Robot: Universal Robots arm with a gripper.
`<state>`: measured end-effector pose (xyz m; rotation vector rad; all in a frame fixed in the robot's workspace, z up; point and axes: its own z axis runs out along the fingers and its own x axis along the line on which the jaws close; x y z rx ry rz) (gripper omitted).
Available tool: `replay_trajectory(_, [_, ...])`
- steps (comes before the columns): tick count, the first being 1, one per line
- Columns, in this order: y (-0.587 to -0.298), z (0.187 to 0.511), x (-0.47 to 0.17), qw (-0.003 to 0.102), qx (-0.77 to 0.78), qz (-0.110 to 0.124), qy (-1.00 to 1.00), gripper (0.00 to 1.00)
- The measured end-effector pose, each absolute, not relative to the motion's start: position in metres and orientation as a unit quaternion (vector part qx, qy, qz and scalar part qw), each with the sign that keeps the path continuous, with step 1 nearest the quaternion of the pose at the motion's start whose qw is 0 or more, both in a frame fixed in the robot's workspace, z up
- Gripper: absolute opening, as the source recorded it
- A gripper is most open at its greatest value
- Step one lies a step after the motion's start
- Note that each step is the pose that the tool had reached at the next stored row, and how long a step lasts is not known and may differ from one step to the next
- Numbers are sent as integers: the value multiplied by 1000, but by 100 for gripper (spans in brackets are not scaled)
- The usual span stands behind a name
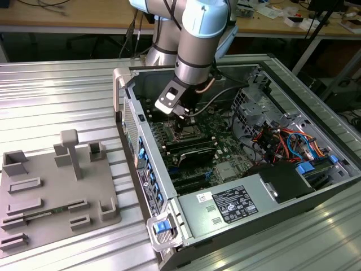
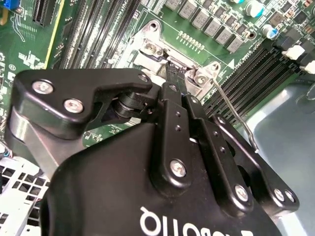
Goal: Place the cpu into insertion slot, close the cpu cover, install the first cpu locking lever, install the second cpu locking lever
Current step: 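Close the cpu cover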
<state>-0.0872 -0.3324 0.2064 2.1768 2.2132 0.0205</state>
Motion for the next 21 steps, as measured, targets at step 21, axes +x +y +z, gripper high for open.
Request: replay_trajectory(21, [-332,210,-90,17,701,8,713,11])
